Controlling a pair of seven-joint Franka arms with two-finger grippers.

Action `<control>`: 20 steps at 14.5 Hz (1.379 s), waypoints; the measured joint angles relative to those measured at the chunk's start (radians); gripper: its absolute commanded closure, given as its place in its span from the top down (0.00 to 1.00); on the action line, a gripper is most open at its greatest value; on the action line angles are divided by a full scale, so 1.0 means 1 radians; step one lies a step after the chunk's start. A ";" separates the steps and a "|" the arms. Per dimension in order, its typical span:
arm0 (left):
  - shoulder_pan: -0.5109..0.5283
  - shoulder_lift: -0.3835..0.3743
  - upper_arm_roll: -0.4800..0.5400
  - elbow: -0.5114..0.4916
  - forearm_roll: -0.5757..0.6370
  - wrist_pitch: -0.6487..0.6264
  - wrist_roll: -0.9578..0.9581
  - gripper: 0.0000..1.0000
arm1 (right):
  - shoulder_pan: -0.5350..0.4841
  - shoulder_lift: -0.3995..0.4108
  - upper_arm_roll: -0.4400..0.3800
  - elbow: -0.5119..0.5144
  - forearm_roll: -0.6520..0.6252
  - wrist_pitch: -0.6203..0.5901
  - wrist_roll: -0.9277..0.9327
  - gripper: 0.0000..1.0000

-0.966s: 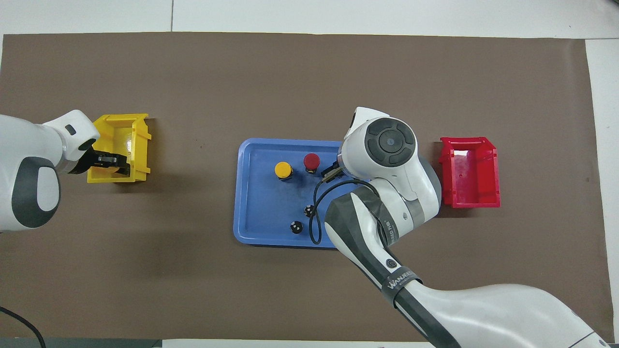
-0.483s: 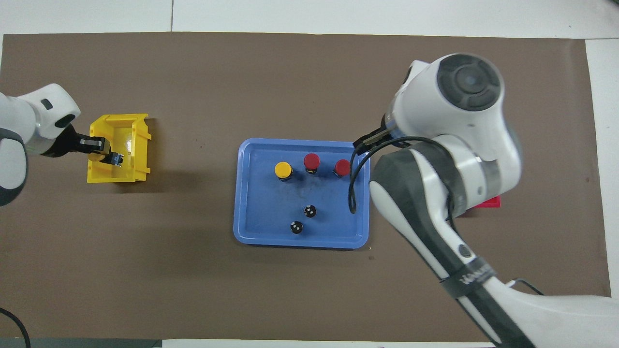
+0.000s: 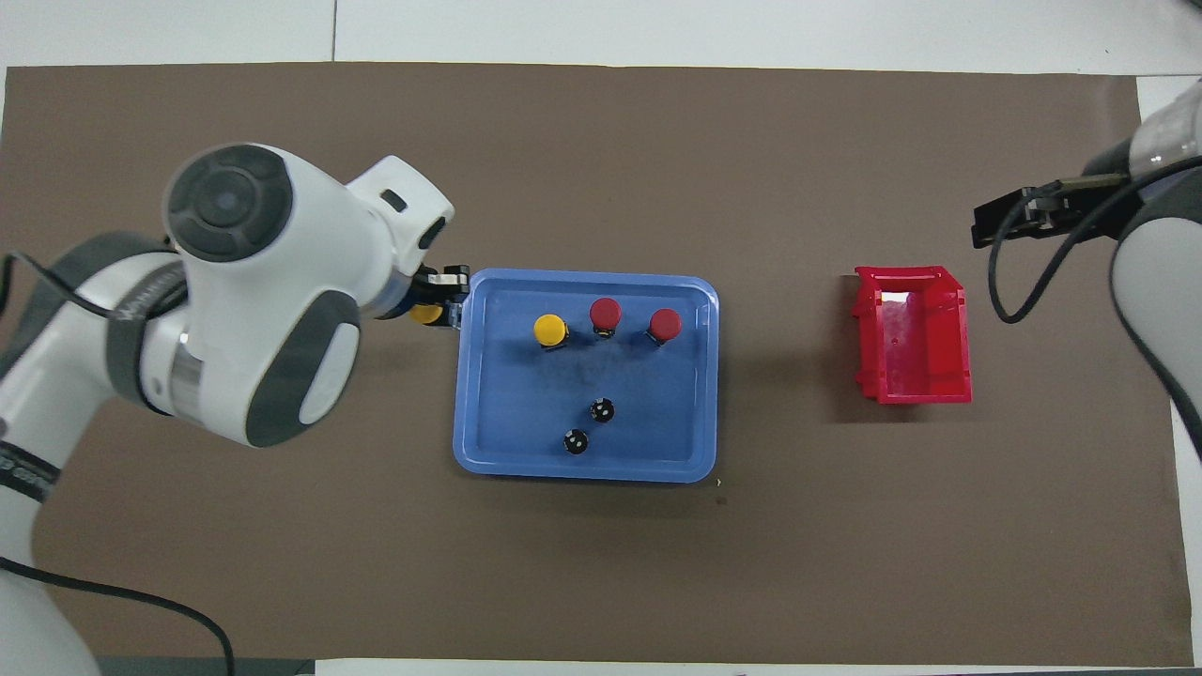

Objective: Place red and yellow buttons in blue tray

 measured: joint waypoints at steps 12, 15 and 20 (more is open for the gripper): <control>-0.037 0.084 0.008 -0.122 0.000 0.229 -0.044 0.64 | -0.076 -0.094 -0.052 0.012 -0.012 -0.193 -0.035 1.00; -0.054 0.078 0.008 -0.095 0.000 0.136 -0.042 1.00 | -0.076 -0.092 -0.053 0.009 -0.013 -0.193 -0.035 1.00; -0.033 -0.033 0.034 0.015 0.002 -0.176 0.079 1.00 | -0.074 -0.092 -0.051 0.008 -0.014 -0.193 -0.035 1.00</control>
